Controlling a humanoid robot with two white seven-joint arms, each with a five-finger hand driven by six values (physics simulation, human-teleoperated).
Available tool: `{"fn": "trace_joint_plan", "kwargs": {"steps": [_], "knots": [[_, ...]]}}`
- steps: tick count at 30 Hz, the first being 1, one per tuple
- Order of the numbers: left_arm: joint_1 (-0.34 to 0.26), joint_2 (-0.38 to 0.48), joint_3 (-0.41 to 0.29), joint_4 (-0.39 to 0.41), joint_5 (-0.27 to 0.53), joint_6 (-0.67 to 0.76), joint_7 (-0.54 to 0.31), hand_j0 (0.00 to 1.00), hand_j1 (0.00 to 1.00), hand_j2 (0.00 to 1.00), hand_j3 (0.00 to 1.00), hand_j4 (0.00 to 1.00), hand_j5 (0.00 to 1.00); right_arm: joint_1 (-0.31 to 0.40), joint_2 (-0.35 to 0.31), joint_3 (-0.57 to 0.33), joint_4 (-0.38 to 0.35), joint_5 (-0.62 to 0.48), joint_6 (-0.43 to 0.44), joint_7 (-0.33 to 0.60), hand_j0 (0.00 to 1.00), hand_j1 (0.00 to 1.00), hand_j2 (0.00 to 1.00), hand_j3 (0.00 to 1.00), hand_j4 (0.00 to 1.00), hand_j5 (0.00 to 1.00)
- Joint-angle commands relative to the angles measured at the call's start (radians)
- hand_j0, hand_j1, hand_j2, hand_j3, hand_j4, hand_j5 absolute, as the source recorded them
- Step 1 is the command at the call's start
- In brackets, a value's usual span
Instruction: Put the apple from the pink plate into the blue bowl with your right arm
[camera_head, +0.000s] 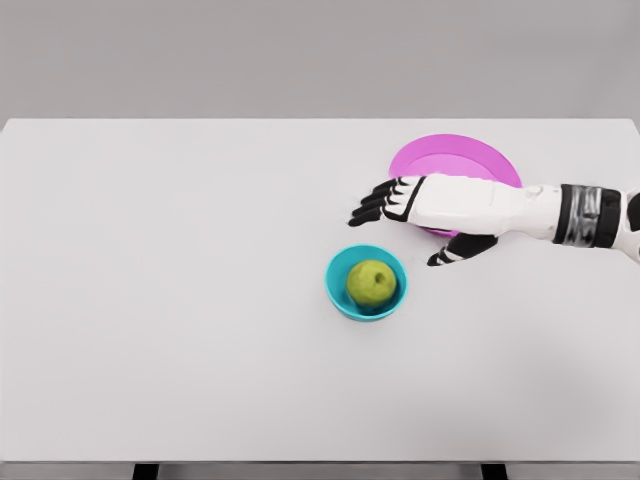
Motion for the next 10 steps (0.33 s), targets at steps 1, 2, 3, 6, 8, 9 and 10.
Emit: {"fn": "trace_joint_plan", "kwargs": {"steps": [1,2,3,6,8,9,10], "knots": [[0.000,0.000,0.000,-0.001,0.002,0.000,0.000,1.00,1.00,1.00,1.00,1.00,1.00,0.003,-0.038,-0.016,-0.003,-0.007,-0.020,-0.001,1.00,1.00,1.00,1.00,1.00,1.00],[0.000,0.000,0.000,0.000,0.002,0.000,0.000,1.00,1.00,1.00,1.00,1.00,1.00,0.015,-0.059,-0.027,-0.003,-0.007,-0.038,-0.001,1.00,1.00,1.00,1.00,1.00,1.00],[0.000,0.000,0.000,-0.001,0.002,0.000,0.000,1.00,1.00,1.00,1.00,1.00,1.00,0.032,-0.079,-0.044,-0.003,-0.007,-0.057,-0.001,1.00,1.00,1.00,1.00,1.00,1.00],[0.000,0.000,-0.002,-0.001,0.002,0.000,0.000,1.00,1.00,1.00,1.00,1.00,1.00,0.170,-0.125,-0.234,-0.003,-0.007,-0.057,-0.001,1.00,1.00,1.00,1.00,1.00,1.00],[0.000,0.000,0.000,-0.001,0.002,0.000,0.000,1.00,1.00,1.00,1.00,1.00,1.00,0.210,-0.125,-0.269,-0.003,-0.007,-0.057,-0.001,1.00,1.00,1.00,1.00,1.00,1.00],[0.000,0.000,0.000,-0.001,0.002,0.000,0.000,1.00,1.00,1.00,1.00,1.00,1.00,0.210,-0.119,-0.269,-0.003,-0.007,-0.057,-0.001,1.00,1.00,1.00,1.00,1.00,1.00],[-0.002,0.000,-0.003,-0.001,-0.002,-0.002,0.000,1.00,1.00,1.00,1.00,1.00,1.00,0.209,-0.114,-0.269,-0.003,-0.007,-0.057,-0.001,1.00,1.00,1.00,1.00,1.00,1.00]]}}
